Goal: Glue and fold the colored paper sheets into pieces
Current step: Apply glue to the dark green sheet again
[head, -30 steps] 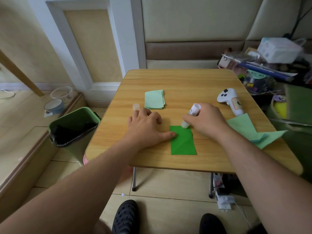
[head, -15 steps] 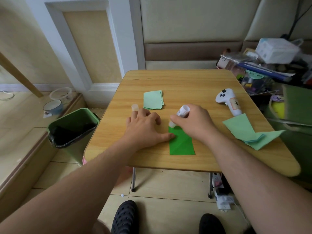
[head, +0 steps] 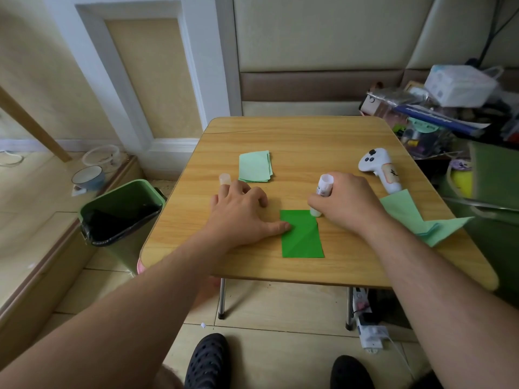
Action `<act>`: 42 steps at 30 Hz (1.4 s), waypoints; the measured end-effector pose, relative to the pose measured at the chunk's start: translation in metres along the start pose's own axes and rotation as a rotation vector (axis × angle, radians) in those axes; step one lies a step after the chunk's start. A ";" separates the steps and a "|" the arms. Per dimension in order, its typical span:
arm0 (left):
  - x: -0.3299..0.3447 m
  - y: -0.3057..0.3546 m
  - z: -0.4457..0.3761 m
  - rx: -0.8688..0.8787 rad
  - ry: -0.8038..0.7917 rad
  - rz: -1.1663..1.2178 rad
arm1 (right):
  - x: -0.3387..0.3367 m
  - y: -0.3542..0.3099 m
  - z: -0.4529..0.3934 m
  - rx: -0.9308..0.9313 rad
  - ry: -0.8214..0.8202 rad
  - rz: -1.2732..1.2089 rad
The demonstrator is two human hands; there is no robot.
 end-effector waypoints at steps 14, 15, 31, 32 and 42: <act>0.001 -0.001 0.002 0.001 0.021 0.009 | 0.032 -0.021 0.004 -0.020 -0.070 -0.182; 0.001 -0.001 0.002 0.002 0.017 0.010 | 0.029 -0.019 0.004 -0.012 -0.071 -0.164; 0.000 -0.004 0.004 0.022 -0.087 -0.007 | 0.007 -0.010 0.000 -0.013 0.032 -0.179; -0.001 -0.005 0.004 0.026 -0.091 -0.010 | 0.010 -0.013 0.001 -0.017 0.017 -0.196; 0.000 -0.008 0.008 0.056 -0.049 0.000 | 0.035 -0.027 0.002 -0.069 -0.020 -0.090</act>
Point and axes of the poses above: each hand's wrist, its own z-axis away from the middle knuckle, its own x-axis out of the palm, y = z × x, the point moved 7 cm from there along -z, towards the middle knuckle, and after that the axes turned 2 degrees about x, right-handed, at the moved point
